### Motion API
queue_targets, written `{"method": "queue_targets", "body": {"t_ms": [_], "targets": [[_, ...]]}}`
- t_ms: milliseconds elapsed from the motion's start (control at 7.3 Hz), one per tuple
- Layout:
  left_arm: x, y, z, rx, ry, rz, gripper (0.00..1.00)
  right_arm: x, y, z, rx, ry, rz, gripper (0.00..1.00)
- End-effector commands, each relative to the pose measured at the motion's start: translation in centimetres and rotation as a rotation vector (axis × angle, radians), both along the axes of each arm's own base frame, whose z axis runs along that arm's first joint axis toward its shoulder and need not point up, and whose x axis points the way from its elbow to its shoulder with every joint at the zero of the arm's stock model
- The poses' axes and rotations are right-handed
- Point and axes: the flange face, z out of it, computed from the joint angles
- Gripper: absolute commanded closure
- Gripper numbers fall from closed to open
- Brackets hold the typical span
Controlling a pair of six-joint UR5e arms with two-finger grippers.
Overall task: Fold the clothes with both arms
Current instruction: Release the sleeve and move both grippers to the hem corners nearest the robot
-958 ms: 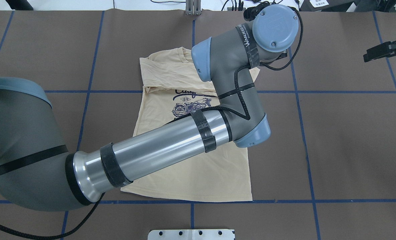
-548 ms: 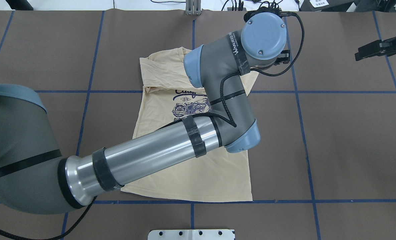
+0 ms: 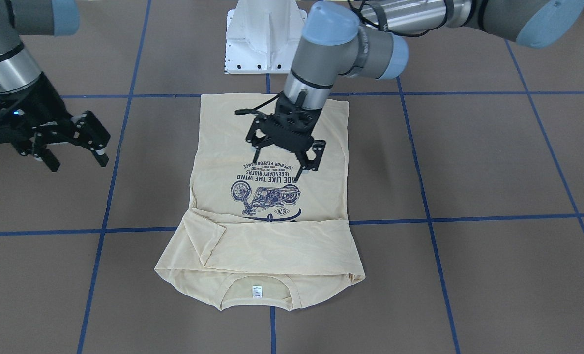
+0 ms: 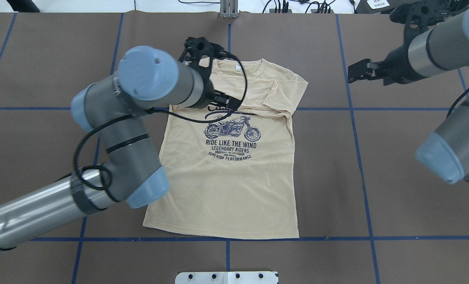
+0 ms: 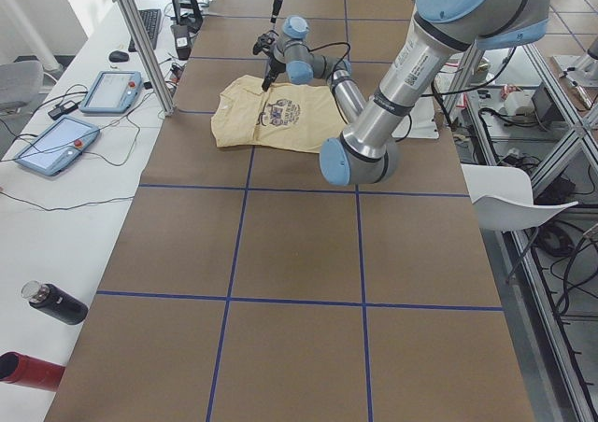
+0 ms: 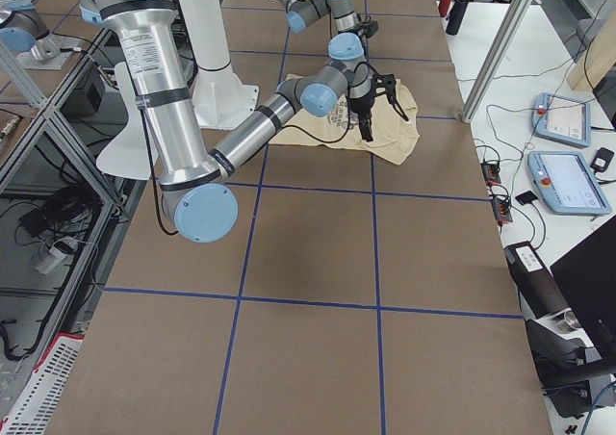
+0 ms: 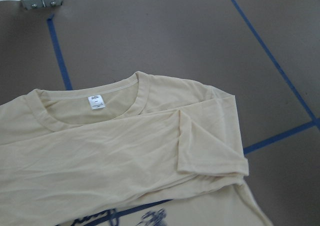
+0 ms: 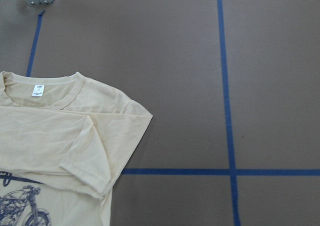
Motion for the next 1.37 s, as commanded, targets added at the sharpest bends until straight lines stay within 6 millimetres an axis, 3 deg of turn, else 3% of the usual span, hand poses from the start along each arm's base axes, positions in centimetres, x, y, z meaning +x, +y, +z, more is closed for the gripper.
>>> {"method": "queue_targets", "body": {"t_ms": [0,137,274,411,548,685,822,958,1095,1232], "targets": [[-8.3,4.9,9.0,-0.006,-0.050,-0.001,0.00,-7.4,7.1,-2.8,-0.042,-0.053,0.076,0.00],[-11.7,7.3,11.8,-0.028,-0.069,-0.006,0.00,-10.6,11.2,-2.9,-0.067,-0.069,0.101,0.00],[-13.6,8.7,14.8,-0.045,-0.081,-0.011,0.00,-12.9,15.3,-2.1,-0.112,-0.073,0.132,0.01],[-14.9,10.6,18.9,-0.065,-0.054,-0.013,0.00,-14.0,19.9,-0.7,-0.117,-0.056,0.151,0.01],[-15.2,13.3,21.8,-0.096,-0.005,-0.044,0.00,-14.4,23.6,0.2,-0.112,-0.049,0.158,0.01],[-11.9,16.4,22.3,-0.188,0.020,-0.077,0.00,-15.6,25.8,0.5,-0.096,-0.048,0.167,0.00],[-9.1,19.2,22.2,-0.248,0.046,-0.082,0.00,-16.1,26.7,0.6,-0.088,-0.047,0.163,0.00],[-7.0,20.6,21.5,-0.273,0.022,-0.062,0.01,-16.2,26.9,0.7,-0.082,-0.042,0.164,0.00],[-2.7,21.7,18.2,-0.310,-0.053,-0.039,0.08,-16.1,26.8,0.6,-0.077,-0.045,0.170,0.00],[0.3,21.9,15.6,-0.320,-0.098,-0.025,0.24,-16.2,26.8,0.6,-0.075,-0.045,0.172,0.00]]}}
